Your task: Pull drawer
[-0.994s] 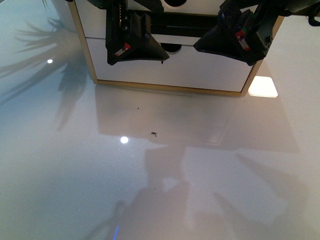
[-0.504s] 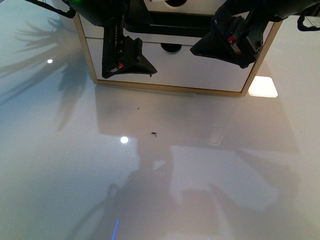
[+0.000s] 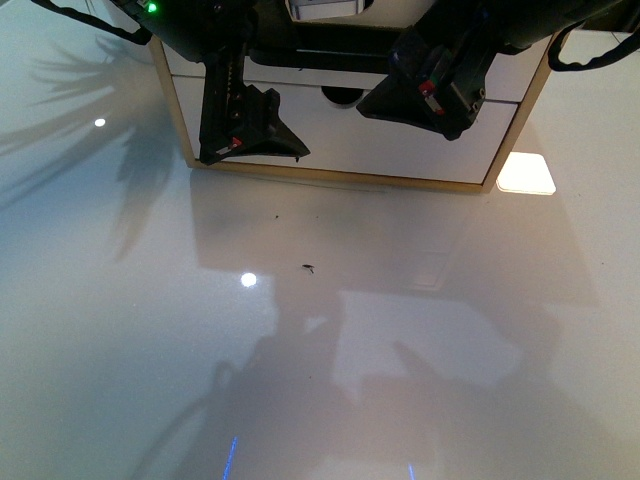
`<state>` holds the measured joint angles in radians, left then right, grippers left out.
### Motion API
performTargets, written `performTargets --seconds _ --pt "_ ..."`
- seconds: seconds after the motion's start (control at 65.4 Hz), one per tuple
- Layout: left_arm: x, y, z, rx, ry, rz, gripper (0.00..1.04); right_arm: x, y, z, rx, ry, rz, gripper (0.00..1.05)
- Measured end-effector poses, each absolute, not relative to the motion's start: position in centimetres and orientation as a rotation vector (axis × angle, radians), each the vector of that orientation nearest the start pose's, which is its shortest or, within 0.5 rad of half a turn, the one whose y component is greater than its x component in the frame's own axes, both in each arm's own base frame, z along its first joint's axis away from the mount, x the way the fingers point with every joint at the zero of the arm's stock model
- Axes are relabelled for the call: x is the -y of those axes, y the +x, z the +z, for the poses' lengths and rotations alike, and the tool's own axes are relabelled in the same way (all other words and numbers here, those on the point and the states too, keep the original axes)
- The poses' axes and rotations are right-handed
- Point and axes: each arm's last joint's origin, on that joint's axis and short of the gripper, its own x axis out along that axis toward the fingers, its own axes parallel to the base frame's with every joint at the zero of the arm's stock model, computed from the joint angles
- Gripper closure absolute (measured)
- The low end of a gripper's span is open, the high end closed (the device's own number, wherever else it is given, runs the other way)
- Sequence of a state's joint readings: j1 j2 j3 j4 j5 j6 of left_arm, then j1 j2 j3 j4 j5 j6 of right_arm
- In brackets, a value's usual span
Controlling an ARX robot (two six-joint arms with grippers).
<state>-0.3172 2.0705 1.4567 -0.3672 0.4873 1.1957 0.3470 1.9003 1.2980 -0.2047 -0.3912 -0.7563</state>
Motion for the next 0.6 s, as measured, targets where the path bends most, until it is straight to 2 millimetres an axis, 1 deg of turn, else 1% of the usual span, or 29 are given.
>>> performTargets --seconds 0.26,0.459,0.596 --pt "14.74 40.75 16.55 -0.426 0.954 -1.231 0.07 -15.44 37.66 19.18 -0.561 -0.661 1.017 0.09" --pt "14.86 40.73 16.44 -0.429 0.967 -1.227 0.07 -15.68 38.35 18.85 -0.560 -0.675 1.022 0.09" --pt "14.93 40.77 16.39 -0.424 0.971 -1.225 0.07 -15.45 38.59 18.87 -0.562 -0.661 1.025 0.09"
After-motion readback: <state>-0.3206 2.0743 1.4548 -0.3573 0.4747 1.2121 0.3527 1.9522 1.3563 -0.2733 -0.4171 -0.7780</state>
